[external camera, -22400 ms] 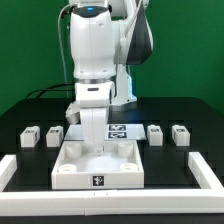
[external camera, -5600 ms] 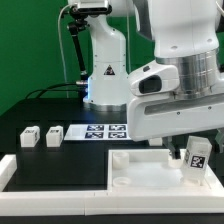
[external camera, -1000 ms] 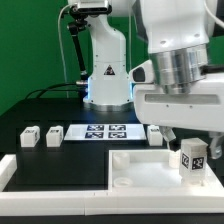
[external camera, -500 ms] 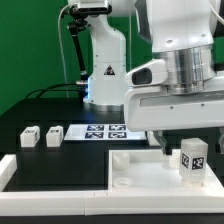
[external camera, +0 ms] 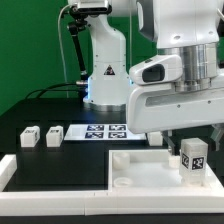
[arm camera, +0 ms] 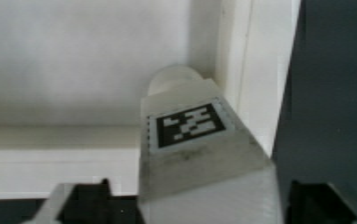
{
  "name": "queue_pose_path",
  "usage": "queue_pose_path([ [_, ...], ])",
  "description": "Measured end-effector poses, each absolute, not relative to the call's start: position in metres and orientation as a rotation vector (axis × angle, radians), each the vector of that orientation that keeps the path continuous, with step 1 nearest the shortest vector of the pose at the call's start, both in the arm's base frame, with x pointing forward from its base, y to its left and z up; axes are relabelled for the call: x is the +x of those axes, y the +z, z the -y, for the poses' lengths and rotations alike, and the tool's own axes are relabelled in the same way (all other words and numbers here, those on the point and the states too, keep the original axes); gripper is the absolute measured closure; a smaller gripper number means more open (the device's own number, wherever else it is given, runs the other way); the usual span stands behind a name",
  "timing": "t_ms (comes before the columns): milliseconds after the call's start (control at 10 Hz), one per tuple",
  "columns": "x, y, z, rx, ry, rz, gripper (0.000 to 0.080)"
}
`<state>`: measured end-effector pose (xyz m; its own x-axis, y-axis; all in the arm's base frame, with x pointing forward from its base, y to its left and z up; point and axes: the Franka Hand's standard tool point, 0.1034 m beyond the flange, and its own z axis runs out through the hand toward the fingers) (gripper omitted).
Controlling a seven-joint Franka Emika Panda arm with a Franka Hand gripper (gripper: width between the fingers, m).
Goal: Assemble square table
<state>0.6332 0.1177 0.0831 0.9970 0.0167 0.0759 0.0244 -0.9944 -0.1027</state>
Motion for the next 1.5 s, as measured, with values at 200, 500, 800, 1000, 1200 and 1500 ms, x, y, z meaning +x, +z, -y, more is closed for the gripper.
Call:
queue_pose_path([
  [200, 0.6330, 0.0826, -0.1166, -3.022, -0.099, -0.231, 0.0508],
  [500, 0.6328, 0.0821, -0.1143, -2.969, -0.078, -0.590, 0.0508],
  [800, 0.6305, 0.0807, -0.1131, -2.683, -0.007, -1.381, 0.0508],
  [1000, 0.6298, 0.0798, -0.1125, -2.377, 0.053, -1.834, 0.0508],
  [1200, 0.6296, 0.0804, -0.1127, -2.168, 0.082, -2.073, 0.0507],
  [1500, 0.6273, 0.0794, -0.1133, -2.246, 0.073, -1.989, 0.0507],
])
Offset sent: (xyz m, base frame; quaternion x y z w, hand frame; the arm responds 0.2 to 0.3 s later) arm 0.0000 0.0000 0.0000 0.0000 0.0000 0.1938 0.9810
